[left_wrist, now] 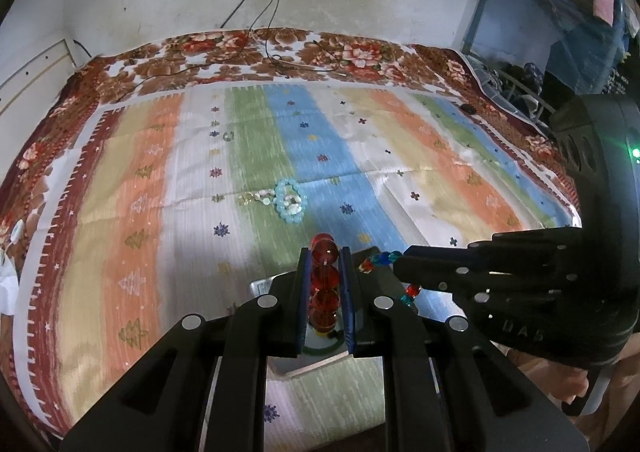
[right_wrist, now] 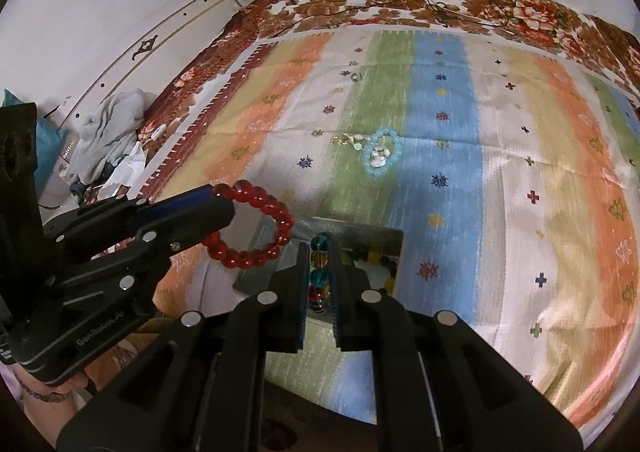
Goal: Organize jewelry
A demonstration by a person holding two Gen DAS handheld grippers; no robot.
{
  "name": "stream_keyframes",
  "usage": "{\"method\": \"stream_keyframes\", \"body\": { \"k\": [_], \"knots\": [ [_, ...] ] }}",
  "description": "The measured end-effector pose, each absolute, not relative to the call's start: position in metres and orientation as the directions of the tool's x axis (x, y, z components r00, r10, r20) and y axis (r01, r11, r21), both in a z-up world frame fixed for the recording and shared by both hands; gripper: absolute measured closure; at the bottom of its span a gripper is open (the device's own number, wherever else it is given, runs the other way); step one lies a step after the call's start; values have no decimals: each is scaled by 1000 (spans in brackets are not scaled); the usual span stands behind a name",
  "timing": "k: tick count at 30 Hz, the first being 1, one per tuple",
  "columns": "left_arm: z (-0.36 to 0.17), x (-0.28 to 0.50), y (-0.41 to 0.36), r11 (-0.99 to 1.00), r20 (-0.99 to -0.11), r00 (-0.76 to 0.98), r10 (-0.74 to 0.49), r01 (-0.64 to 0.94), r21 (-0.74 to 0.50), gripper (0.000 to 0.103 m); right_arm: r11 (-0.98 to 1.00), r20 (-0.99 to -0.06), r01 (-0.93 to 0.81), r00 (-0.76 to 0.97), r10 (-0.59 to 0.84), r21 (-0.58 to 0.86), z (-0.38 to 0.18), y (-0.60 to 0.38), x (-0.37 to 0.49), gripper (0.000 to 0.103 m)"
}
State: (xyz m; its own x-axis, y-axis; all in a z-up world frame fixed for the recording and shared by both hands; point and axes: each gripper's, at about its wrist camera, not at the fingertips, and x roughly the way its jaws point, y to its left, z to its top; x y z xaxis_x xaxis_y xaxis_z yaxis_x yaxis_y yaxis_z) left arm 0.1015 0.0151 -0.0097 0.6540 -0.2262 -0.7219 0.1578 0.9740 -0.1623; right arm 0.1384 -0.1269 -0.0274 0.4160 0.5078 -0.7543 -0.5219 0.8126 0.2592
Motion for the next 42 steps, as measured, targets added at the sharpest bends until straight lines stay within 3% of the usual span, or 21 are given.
{"method": "stream_keyframes", "body": {
  "k": [16, 19, 21, 22, 23, 42],
  "knots": [
    [-13, 96, 13, 976, -728, 650, -219, 157, -153, 90, 818, -773, -515, 397, 494, 258, -36, -128, 138, 92],
    [-13, 96, 16, 977, -732, 648, -211, 144, -154, 90, 830, -780, -498, 404, 477, 250, -38, -129, 140, 83],
    [-12, 98, 20, 979, -731, 651, -205, 131, -158, 74, 842, -777, -478, 420, 470, 251, -37, -133, 142, 60],
    [-11, 100, 20, 979, -729, 653, -206, 127, -162, 60, 845, -775, -473, 425, 467, 250, -37, -135, 143, 60],
    [-11, 101, 21, 978, -727, 654, -207, 127, -165, 59, 848, -776, -468, 428, 464, 249, -37, -136, 144, 60],
    [-31, 147, 41, 990, -787, 602, -139, 63, -127, 55, 875, -805, -415, 414, 426, 250, -50, -140, 182, 58]
  ]
}}
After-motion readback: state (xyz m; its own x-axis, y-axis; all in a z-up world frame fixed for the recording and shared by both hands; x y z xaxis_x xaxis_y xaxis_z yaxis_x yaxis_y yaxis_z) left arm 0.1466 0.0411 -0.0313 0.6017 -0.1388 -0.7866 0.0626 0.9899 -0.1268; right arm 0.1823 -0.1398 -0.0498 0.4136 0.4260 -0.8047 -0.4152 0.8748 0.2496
